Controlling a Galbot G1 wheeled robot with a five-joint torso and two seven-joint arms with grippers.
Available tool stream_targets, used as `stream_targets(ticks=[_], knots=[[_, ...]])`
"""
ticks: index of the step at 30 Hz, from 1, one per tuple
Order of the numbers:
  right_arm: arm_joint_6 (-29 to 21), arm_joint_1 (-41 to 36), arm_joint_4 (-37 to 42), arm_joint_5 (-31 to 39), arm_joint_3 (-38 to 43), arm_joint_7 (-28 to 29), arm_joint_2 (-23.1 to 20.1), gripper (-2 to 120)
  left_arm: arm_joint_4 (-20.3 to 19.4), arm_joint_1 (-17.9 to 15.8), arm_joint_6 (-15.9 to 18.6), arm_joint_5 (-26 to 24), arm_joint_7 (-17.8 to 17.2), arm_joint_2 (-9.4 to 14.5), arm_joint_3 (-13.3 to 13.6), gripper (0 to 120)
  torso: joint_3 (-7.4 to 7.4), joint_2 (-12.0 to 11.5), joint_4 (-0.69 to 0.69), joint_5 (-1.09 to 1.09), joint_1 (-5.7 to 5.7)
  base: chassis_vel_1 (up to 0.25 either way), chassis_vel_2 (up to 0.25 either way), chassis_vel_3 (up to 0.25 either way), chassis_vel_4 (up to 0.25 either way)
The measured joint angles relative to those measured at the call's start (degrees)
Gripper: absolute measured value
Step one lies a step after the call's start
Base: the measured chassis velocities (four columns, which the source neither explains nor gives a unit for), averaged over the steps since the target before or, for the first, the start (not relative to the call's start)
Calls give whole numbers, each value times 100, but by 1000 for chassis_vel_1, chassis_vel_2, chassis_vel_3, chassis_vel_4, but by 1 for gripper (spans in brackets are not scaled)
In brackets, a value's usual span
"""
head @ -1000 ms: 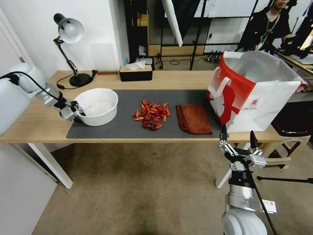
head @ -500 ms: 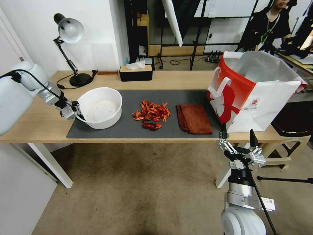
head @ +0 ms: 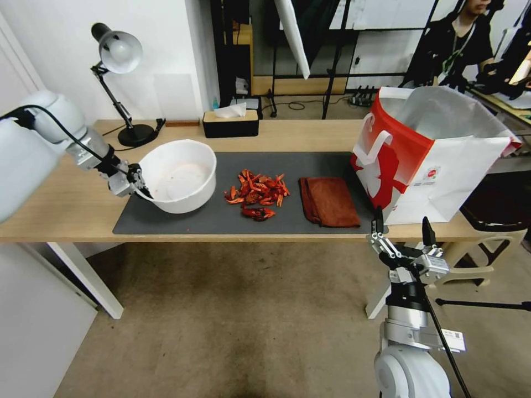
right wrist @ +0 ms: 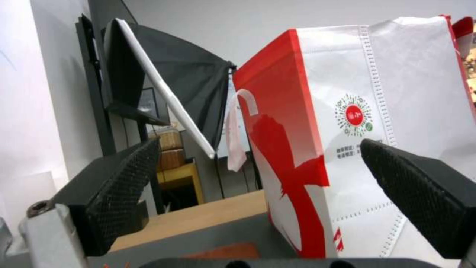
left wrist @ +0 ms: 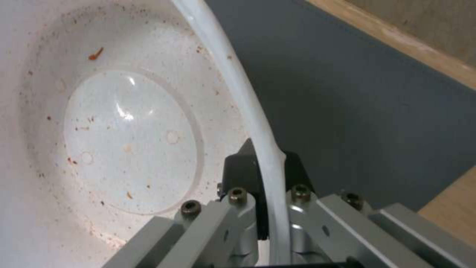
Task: Sweep shrimp from table into container with towel, then put container into takeout bag.
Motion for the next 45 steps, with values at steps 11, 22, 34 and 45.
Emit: stream_targets(ticks=[11, 22, 34, 45], knots=[[-43, 7, 7, 0, -6, 4, 7, 100, -427, -280, 0, -223, 62, -12, 160, 0, 0, 0, -1, 1, 0, 0, 0, 0, 0], [-63, 6, 13, 0, 3, 2, 3, 100, -843, -324, 0, -475, 65, 38, 263, 0, 0, 0, -1, 0, 0, 0, 0, 0, 0], [-150, 42, -48, -94, -60, -14, 39, 100, -2904, -170, 11, -1041, 63, 535, 193, 0, 0, -1, -1, 2, 0, 0, 0, 0, 0], [-191, 23, -60, -118, -71, -11, 22, 100, -3862, 890, 105, -835, 61, 930, -560, 0, 0, 0, 0, 0, -1, 0, 0, 0, 0]])
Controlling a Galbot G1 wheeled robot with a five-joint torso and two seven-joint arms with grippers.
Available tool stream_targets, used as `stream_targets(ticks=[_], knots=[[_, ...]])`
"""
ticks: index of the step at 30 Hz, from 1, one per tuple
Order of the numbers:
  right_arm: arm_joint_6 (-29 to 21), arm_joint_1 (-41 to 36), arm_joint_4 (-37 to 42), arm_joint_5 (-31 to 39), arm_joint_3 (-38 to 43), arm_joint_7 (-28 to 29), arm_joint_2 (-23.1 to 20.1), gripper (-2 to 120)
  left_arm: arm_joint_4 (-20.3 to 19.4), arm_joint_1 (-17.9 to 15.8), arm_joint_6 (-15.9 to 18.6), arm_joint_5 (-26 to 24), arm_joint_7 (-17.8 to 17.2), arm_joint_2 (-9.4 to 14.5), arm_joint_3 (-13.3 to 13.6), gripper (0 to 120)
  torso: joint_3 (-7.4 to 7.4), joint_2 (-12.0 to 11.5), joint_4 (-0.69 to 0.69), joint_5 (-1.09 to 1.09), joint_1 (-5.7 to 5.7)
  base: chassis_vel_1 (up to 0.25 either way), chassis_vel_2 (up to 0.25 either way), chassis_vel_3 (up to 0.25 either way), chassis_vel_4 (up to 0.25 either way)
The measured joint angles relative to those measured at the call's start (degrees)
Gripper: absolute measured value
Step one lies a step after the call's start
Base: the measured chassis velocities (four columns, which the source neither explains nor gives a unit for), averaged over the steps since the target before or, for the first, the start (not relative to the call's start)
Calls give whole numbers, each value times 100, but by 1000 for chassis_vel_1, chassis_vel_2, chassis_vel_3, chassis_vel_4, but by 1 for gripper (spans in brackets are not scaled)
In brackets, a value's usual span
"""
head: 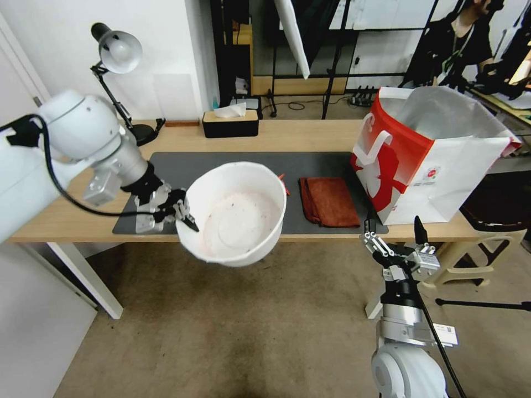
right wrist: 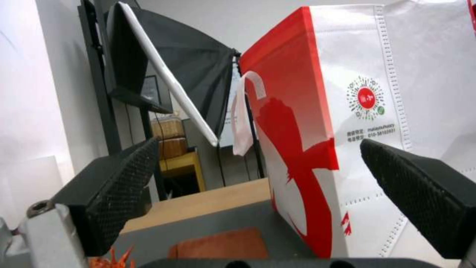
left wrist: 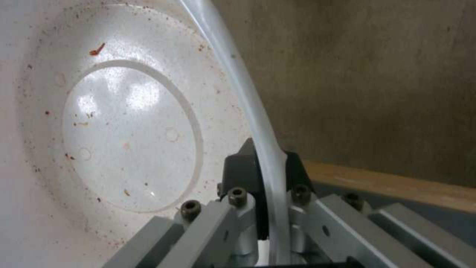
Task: Sweep shrimp from table into container with towel, then put container into takeout bag.
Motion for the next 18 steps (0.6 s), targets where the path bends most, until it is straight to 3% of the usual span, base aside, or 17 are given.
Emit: stream_targets(ticks=[6, 8, 10, 13, 14, 18], knots=[[-5, 4, -10, -21, -9, 2, 14, 100, -229, 515, 0, 149, -1, 136, -478, 0, 0, 0, -1, 0, 0, 0, 0, 0, 0], [-5, 8, -25, -52, -15, 3, 26, 100, -384, 1092, -52, 281, -1, 234, -947, 0, 0, 0, -1, 0, 0, 0, 0, 0, 0], [-5, 8, -27, -58, -16, 3, 26, 100, -413, 1233, -63, 304, -1, 264, -1040, 0, 0, 0, 0, 0, 0, 0, 0, 0, 0], [-4, 7, -54, -90, -24, 3, 30, 100, -573, 2185, -96, 480, -1, 382, -1599, 0, 0, 0, 1, -2, 0, 0, 0, 0, 0], [-4, 7, -54, -90, -24, 3, 30, 100, -573, 2185, -96, 480, -1, 382, -1599, 0, 0, 0, 1, -2, 0, 0, 0, 0, 0], [9, 18, -79, -121, -49, 0, 51, 100, -704, 2939, -98, 670, -1, 429, -2007, 0, 0, 0, 0, -1, 0, 0, 0, 0, 0]])
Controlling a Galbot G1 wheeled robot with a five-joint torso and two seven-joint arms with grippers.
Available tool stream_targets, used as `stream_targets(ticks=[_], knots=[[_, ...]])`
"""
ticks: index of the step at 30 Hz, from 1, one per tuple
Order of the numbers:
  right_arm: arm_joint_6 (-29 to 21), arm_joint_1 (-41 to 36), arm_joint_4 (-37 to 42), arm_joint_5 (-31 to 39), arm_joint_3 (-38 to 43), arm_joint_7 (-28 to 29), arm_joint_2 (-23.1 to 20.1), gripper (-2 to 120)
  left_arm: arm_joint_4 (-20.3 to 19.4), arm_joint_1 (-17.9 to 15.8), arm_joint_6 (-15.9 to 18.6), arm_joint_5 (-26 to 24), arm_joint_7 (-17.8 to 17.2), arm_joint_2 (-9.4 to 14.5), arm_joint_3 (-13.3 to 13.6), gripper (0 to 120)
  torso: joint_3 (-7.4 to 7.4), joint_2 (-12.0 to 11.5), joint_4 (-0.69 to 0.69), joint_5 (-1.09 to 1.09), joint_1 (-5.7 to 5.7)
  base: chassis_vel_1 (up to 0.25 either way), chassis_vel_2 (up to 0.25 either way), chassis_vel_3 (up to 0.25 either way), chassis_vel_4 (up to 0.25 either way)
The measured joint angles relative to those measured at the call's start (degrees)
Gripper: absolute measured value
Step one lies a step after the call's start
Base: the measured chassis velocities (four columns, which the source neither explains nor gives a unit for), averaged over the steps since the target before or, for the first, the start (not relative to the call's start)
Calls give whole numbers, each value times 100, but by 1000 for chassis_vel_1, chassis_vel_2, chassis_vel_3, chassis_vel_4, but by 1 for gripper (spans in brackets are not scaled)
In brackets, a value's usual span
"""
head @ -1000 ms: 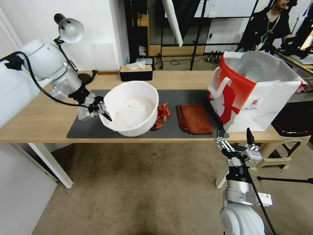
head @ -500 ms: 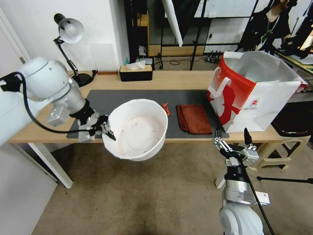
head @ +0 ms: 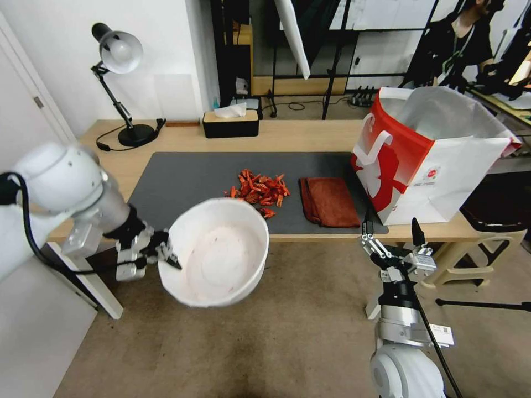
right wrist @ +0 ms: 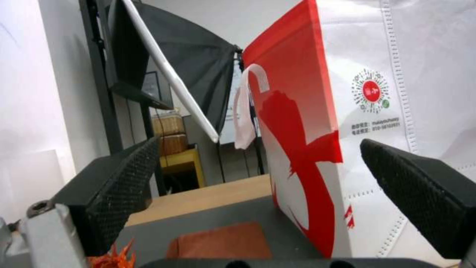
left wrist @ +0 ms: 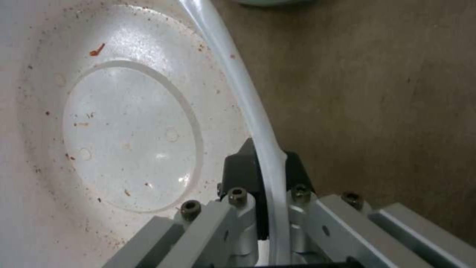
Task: Sweep shrimp from table into container with towel, then put container into takeout bag.
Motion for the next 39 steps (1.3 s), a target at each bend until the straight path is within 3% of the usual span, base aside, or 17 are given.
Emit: stream_targets(ticks=[4, 26, 39], knots=[[15, -5, -24, -18, -8, -4, 5, 100, -18, 257, -2, 146, 0, -43, -59, 0, 0, 0, -1, 1, 0, 0, 0, 0, 0], [2, -17, -17, 15, 37, 21, -43, 100, 313, 825, -10, 807, 0, -449, -29, 0, 1, 0, 0, 2, 0, 0, 0, 0, 0], [-22, 27, -43, 29, 35, 40, -59, 100, 682, 1268, -10, 1208, 1, -904, -248, 0, 1, 0, -1, 1, 1, 0, 0, 0, 0]])
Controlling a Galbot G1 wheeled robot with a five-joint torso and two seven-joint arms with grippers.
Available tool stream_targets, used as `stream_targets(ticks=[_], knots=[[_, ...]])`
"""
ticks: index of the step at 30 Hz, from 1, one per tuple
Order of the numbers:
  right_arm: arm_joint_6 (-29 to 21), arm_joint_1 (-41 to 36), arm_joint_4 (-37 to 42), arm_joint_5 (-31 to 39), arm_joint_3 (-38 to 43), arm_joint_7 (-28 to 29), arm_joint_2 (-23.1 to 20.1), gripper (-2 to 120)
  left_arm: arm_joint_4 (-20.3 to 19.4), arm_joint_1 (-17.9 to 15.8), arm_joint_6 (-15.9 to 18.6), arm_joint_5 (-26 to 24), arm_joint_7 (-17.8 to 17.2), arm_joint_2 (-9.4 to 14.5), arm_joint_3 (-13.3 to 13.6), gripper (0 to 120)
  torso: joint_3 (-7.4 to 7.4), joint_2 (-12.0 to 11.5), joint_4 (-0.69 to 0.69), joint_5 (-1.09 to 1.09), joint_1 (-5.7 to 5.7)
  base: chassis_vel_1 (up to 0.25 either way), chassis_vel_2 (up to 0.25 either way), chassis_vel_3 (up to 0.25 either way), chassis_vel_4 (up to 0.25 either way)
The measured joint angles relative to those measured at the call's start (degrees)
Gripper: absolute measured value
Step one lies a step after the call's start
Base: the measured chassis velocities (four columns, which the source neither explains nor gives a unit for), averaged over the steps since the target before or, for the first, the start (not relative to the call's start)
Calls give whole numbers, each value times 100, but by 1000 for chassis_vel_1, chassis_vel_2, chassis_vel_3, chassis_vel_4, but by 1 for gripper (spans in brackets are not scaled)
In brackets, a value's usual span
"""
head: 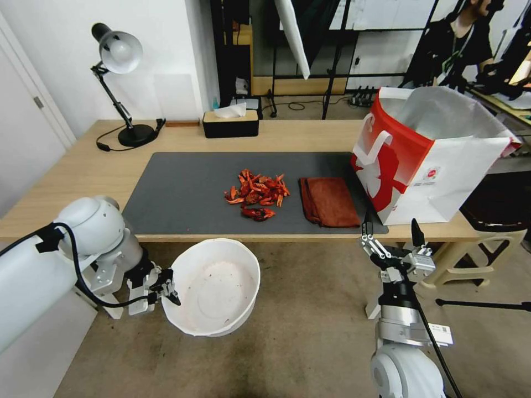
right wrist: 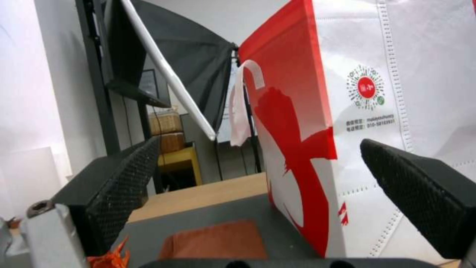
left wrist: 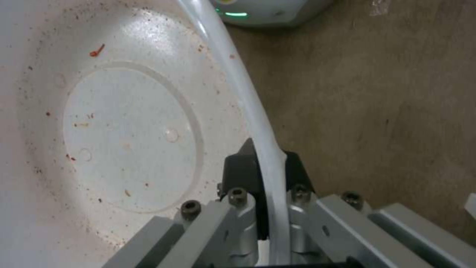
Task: Sweep shrimp from table into container with towel, then put container into takeout bag.
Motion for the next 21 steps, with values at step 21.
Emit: stream_targets(ticks=[21], knots=[[6, -10, -40, 42, 48, 17, -31, 100, 683, -48, 2, 509, 1, -817, 292, 0, 0, 0, 0, 0, 0, 0, 0, 0, 0]])
